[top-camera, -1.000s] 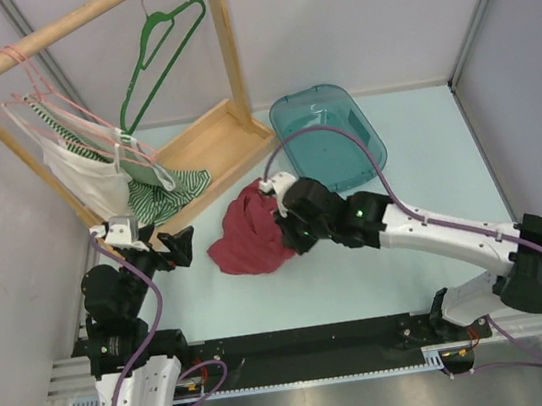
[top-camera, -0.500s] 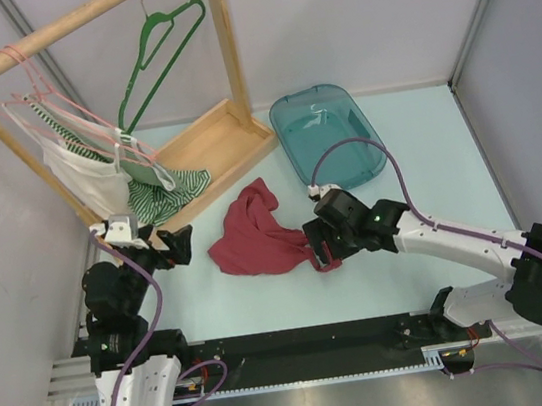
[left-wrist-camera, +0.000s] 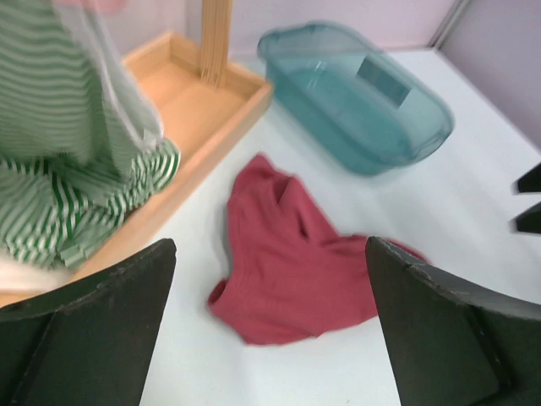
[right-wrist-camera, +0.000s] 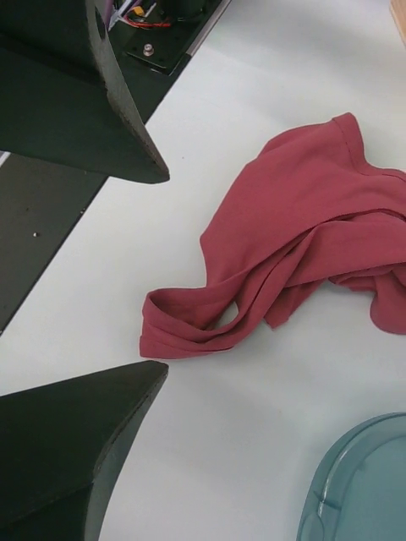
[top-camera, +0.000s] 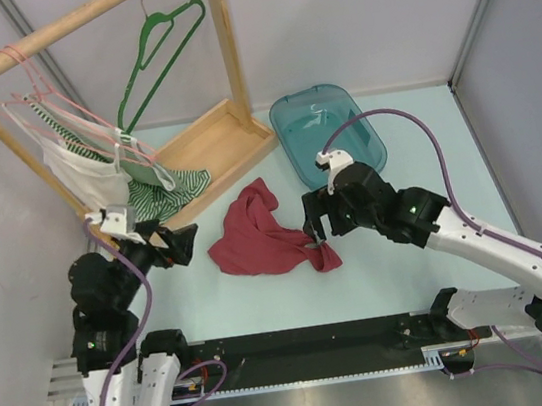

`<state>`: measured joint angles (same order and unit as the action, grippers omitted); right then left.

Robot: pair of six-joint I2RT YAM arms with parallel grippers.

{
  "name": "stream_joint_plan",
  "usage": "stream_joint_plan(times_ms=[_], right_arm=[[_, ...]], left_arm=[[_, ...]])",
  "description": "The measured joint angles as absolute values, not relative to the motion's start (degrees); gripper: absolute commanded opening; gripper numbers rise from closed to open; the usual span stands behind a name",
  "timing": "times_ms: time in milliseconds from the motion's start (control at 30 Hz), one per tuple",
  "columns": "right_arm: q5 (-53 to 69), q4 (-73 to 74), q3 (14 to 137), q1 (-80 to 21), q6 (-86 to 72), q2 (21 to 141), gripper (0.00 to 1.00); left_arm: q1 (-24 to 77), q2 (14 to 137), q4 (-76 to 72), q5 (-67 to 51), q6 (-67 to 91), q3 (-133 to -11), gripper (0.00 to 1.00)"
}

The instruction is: Place the tank top on the hanger

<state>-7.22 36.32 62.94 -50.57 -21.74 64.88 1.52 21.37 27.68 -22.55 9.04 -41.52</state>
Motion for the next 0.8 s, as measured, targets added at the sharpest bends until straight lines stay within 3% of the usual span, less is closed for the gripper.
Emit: stream_joint_plan(times_ms=[367,800], right_arm=[[-5.0,34.1,57.5,-48.8,-21.4,62.4,0.91],[-1.5,30.9,50.3,-48.7,-24.9,57.2,0.91]], left_arm=[[1.7,43.1,30.2,-29.1,10.2,-82.8,0.99],[4.6,94.9,38.5,-16.8,1.0,-131.8,0.99]])
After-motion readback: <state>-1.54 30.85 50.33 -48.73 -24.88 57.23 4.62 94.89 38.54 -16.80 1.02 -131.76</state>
